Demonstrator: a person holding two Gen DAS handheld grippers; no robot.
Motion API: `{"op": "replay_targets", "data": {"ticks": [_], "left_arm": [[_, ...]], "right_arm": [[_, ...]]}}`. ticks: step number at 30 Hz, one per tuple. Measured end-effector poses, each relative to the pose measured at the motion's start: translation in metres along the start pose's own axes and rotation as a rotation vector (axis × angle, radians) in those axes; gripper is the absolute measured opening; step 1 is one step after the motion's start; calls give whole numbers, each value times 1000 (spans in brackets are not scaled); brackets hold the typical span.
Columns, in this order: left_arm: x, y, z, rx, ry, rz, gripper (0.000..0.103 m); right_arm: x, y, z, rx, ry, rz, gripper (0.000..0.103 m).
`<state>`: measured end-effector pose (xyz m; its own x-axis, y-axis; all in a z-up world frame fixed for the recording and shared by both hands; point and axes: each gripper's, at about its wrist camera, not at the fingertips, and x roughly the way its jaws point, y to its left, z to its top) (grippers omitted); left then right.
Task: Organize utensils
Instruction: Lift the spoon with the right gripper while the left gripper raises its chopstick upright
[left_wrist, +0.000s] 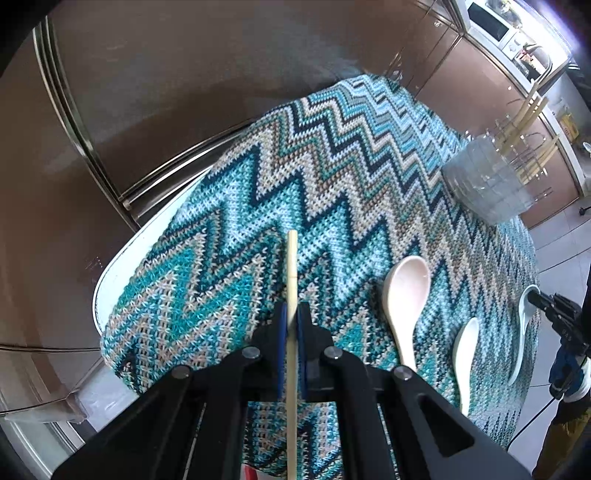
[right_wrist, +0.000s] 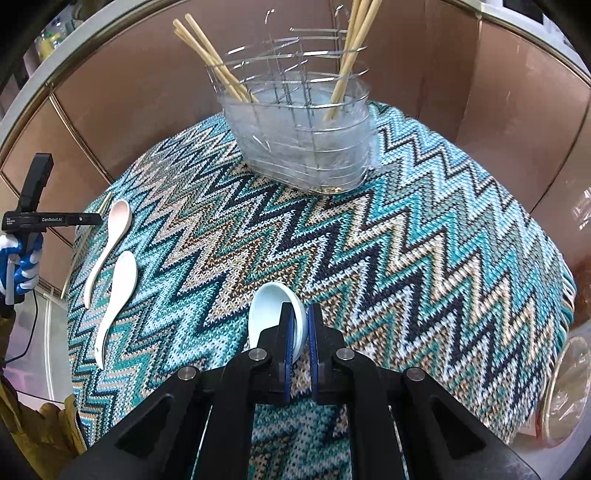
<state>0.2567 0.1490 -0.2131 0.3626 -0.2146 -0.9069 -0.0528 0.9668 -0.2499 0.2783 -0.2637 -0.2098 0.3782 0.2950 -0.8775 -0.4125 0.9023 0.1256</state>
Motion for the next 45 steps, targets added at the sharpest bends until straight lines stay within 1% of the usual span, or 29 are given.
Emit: {"op": "replay_targets", "data": {"ticks": [7, 15, 24, 30, 35, 40, 45], "left_arm": [[-21, -6, -1, -2, -64, -31, 5], [-51, -14, -4, -1, -142, -84, 5], [-87, -22, -12, 8, -232, -161, 5], [-113, -28, -21, 14, -286, -191, 5], [-144, -30, -29, 22, -371, -211, 5], [-171, -40, -35, 59, -456, -224, 5], [-183, -53, -35, 93, -504, -234, 5]], "right_arm": [[-31, -2, -15, 27, -39, -16, 7], [-50, 10, -24, 41, -80, -36, 7], [-77, 28, -40, 43, -121, -46, 7], [-97, 41, -48, 44, -160, -53, 7], [-119, 47, -55, 51, -205, -74, 7], [-138, 53, -55, 70, -252, -102, 7], [-155, 61, -46, 79, -301, -123, 7]]}}
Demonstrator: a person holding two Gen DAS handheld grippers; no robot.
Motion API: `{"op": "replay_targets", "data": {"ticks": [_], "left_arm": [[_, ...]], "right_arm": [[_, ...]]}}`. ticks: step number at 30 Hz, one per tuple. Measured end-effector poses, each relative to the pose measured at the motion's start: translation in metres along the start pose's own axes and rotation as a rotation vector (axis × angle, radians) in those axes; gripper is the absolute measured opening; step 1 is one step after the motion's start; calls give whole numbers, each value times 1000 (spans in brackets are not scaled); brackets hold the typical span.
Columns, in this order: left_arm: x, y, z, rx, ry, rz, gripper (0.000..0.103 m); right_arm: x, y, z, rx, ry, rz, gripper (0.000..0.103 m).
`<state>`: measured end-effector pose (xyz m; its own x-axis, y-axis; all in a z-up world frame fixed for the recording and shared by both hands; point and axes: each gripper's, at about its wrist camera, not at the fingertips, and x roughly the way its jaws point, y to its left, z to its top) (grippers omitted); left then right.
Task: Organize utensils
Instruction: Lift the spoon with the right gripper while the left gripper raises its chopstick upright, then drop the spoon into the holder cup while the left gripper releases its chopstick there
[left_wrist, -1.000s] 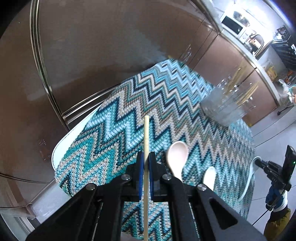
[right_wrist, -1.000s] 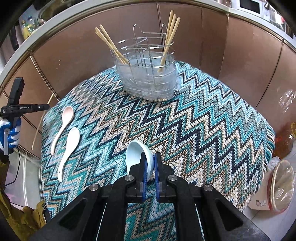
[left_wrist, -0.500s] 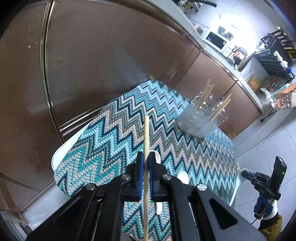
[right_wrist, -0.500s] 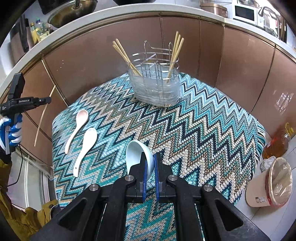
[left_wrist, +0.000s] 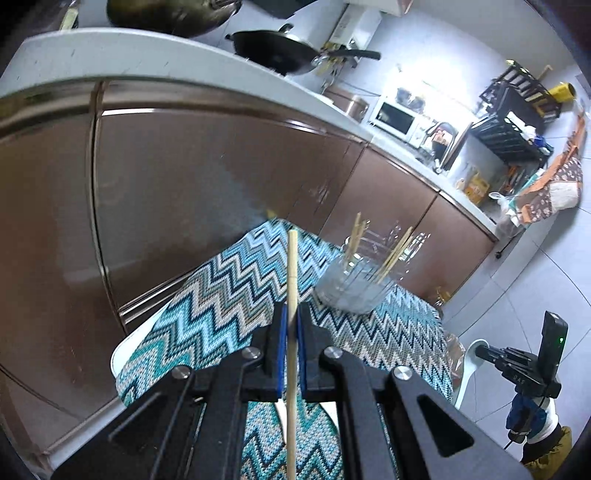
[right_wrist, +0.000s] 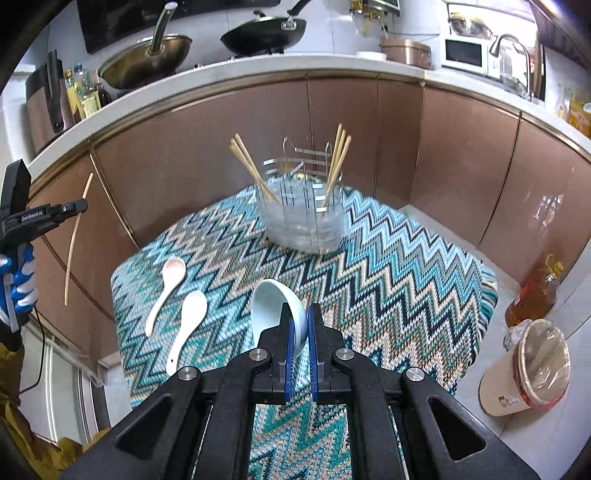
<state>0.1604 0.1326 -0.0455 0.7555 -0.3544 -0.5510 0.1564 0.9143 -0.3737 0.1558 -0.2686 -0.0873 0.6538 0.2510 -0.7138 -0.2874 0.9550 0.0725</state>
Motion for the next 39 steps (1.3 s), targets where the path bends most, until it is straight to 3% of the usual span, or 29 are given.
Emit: {"op": "replay_targets", "data": {"ticks": [15, 24, 32, 39], "left_arm": [[19, -52, 35, 58, -104, -41, 5], [55, -107, 84, 52, -280, -117, 5], [119, -160, 115, 62, -461, -63, 5], [191, -173, 116, 71, -505, 28, 5]], "right_arm": [[3, 18, 52, -8, -118, 15, 7], [10, 16, 116, -30, -280, -62, 7], [42, 5, 157, -59, -423, -201, 7], [96, -5, 170, -94, -468, -297, 7]]}}
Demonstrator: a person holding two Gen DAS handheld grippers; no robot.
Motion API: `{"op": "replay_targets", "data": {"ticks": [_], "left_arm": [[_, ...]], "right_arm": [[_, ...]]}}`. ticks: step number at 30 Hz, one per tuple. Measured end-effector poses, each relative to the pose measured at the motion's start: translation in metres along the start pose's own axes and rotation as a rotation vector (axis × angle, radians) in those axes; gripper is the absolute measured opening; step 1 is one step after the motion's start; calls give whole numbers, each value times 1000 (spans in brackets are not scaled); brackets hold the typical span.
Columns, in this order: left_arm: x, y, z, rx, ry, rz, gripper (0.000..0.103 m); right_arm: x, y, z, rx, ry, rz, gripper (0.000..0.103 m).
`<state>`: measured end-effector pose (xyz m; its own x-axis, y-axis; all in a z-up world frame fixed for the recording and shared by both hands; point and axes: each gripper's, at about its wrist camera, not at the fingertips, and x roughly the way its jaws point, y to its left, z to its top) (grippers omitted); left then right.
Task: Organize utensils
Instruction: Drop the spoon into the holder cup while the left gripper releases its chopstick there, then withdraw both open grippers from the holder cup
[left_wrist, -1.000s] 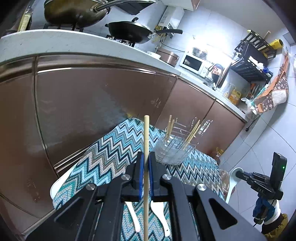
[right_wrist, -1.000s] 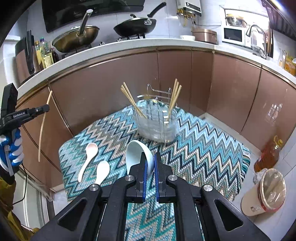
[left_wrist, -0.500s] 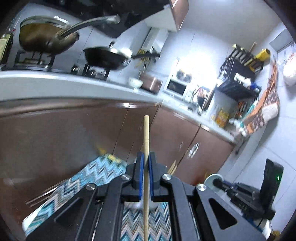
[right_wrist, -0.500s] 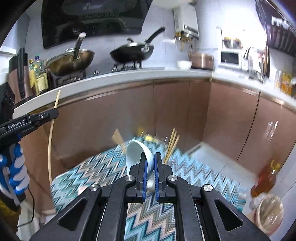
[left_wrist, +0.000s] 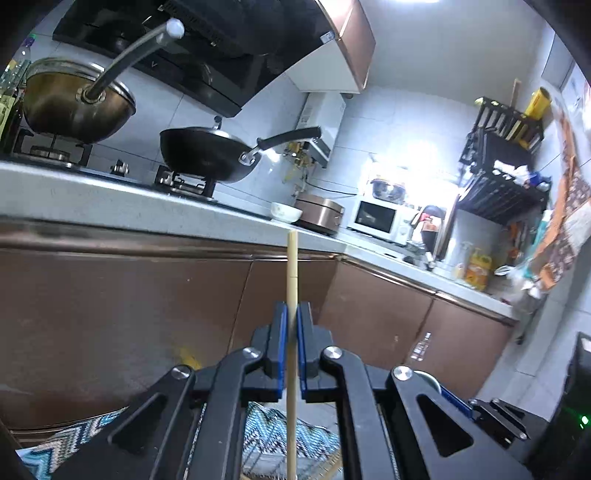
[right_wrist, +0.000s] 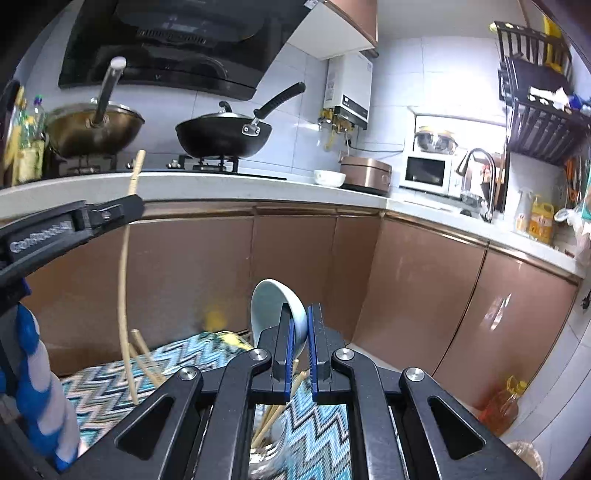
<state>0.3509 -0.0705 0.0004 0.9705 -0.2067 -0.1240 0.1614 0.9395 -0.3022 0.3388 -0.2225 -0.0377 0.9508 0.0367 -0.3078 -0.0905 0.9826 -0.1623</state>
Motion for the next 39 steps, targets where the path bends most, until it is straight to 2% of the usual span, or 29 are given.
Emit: {"op": "replay_targets", "data": {"ticks": [7, 13, 15, 16, 18, 19, 20, 24, 26, 31, 39], "left_arm": [[32, 4, -45, 14, 17, 49, 5], [42, 6, -77, 37, 33, 56, 5], [36, 4, -84, 69, 3, 67, 6], [35, 4, -84, 69, 6, 63, 6], [31, 3, -84, 69, 10, 49, 15], [29, 3, -84, 69, 16, 41, 24], [27, 2, -82, 71, 21, 36, 26], [12, 1, -74, 85, 27, 30, 31], [1, 1, -66, 94, 28, 32, 37], [-37, 12, -46, 139, 40, 68, 45], [-113, 55, -27, 228, 169, 146, 47]], "right_arm": [[24, 14, -32, -58, -30, -40, 7], [33, 21, -59, -77, -2, -10, 8], [33, 21, -64, -78, 13, -2, 11], [32, 22, -66, -77, 19, 3, 12], [30, 23, -69, -72, 31, 20, 20], [29, 24, -70, -71, 35, 24, 22], [28, 25, -70, -72, 38, 25, 25], [21, 28, -67, -65, 52, 37, 26], [16, 26, -65, -57, 56, 36, 27], [-11, 21, -56, -37, 46, 29, 28], [-79, 19, -49, -3, 48, 58, 28]]}}
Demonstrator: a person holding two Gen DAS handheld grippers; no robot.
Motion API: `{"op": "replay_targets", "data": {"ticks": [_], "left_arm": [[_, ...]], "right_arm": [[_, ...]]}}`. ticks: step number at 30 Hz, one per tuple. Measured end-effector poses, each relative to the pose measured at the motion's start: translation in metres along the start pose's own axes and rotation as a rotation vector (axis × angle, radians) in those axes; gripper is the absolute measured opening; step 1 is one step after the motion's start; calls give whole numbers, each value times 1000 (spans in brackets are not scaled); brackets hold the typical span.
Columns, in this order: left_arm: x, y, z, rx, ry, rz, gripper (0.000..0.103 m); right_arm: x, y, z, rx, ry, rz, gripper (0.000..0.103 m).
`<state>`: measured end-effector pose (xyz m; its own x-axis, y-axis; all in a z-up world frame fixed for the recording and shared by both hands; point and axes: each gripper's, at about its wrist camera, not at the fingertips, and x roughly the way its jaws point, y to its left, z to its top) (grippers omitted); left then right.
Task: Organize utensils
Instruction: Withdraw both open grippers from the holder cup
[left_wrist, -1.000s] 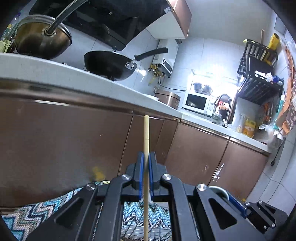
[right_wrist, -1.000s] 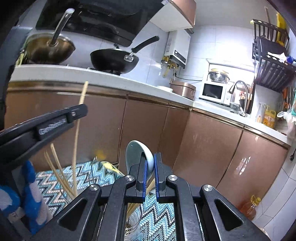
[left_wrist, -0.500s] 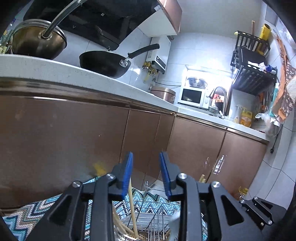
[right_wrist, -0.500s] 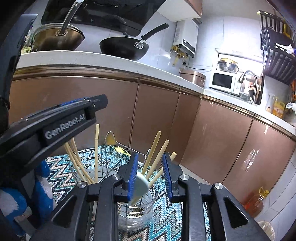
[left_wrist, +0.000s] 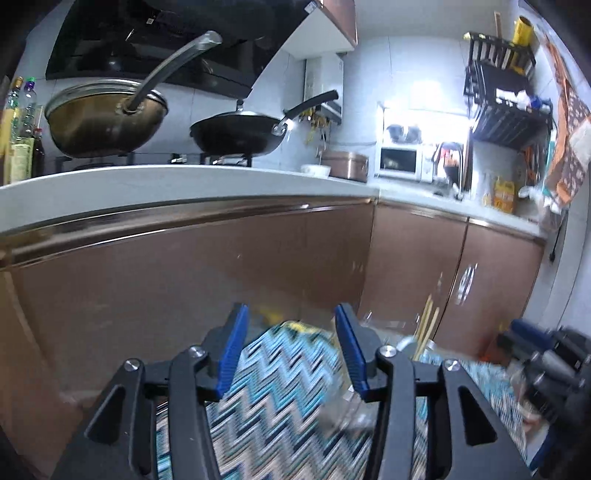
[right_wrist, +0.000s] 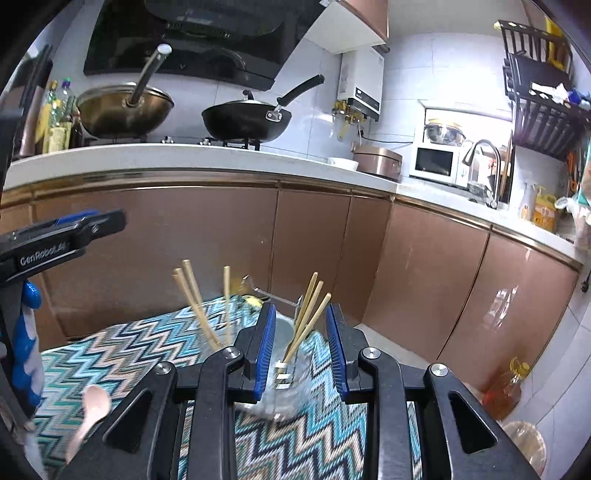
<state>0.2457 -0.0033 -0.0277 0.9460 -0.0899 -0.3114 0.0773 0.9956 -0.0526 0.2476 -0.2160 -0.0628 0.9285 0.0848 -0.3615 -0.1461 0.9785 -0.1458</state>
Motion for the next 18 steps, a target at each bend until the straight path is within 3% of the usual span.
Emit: {"op": "replay_targets", "data": {"ticks": [8, 18], "left_arm": [[-56, 51, -23, -10, 70, 12, 47], [-83, 79, -57, -10, 180, -41, 47]], "right_arm": [[-64, 5, -11, 34, 26, -3, 30], [-112, 12, -33, 91, 98, -7, 30]]}}
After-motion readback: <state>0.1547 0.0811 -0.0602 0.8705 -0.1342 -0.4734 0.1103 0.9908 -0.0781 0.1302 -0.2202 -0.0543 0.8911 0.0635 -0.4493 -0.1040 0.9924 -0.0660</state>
